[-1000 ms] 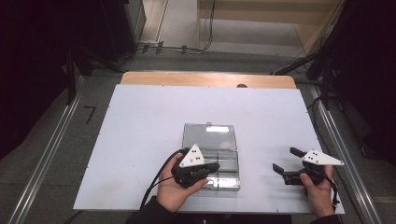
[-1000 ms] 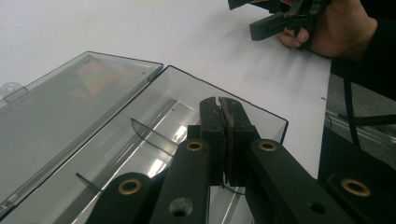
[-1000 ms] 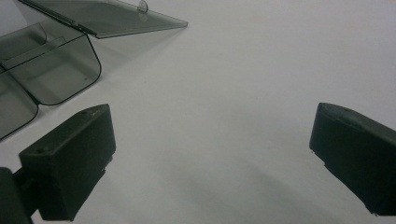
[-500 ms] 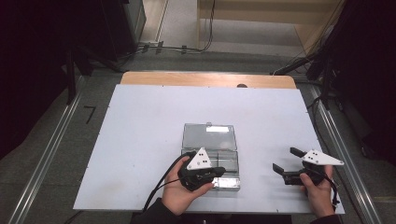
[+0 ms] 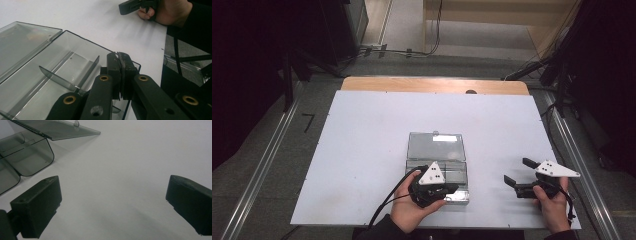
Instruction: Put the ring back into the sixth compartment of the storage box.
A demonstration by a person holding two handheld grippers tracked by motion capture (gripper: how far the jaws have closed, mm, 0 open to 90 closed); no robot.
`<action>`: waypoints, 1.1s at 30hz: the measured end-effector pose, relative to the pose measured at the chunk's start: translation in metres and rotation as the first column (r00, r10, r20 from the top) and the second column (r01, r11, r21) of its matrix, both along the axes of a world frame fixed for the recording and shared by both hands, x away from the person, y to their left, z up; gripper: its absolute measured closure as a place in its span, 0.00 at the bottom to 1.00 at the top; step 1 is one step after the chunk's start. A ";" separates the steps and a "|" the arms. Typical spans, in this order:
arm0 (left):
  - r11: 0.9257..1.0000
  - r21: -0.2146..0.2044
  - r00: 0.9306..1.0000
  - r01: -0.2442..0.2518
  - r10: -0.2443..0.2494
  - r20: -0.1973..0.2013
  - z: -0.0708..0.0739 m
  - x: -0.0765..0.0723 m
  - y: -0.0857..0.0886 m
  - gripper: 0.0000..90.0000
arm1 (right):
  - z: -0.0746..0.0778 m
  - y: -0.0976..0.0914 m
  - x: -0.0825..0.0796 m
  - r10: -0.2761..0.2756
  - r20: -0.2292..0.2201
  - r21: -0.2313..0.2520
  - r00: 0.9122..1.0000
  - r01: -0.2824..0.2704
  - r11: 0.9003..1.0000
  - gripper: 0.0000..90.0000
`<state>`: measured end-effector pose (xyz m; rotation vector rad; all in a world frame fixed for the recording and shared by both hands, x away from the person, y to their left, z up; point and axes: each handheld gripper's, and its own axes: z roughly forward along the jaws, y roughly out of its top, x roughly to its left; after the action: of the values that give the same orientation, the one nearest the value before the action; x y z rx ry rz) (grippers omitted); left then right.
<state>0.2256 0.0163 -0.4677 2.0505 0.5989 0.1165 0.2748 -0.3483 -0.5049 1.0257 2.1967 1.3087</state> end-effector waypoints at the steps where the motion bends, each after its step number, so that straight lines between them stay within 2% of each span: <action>1: 1.000 0.001 1.000 0.004 -0.004 -0.002 -0.001 0.000 -0.001 0.99 | 0.000 0.000 0.000 0.000 0.000 0.000 1.000 0.000 1.000 0.00; 19: 1.000 0.016 0.999 0.023 -0.023 -0.049 -0.014 0.001 -0.013 0.99 | 0.000 0.000 0.000 -0.001 -0.001 0.001 1.000 0.001 1.000 0.00; 25: 0.999 0.032 0.997 0.028 -0.025 -0.072 -0.019 0.002 -0.016 0.98 | 0.000 0.000 0.000 -0.001 -0.001 0.001 1.000 0.001 1.000 0.00; 33: 0.999 0.037 0.995 0.033 -0.030 -0.094 -0.019 0.002 -0.016 0.97 | 0.000 0.000 0.000 -0.001 0.001 0.001 1.000 0.001 1.000 0.00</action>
<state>0.2277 0.0006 -0.4870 2.1105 0.6261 0.0136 0.2753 -0.3485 -0.5051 1.0265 2.1950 1.3102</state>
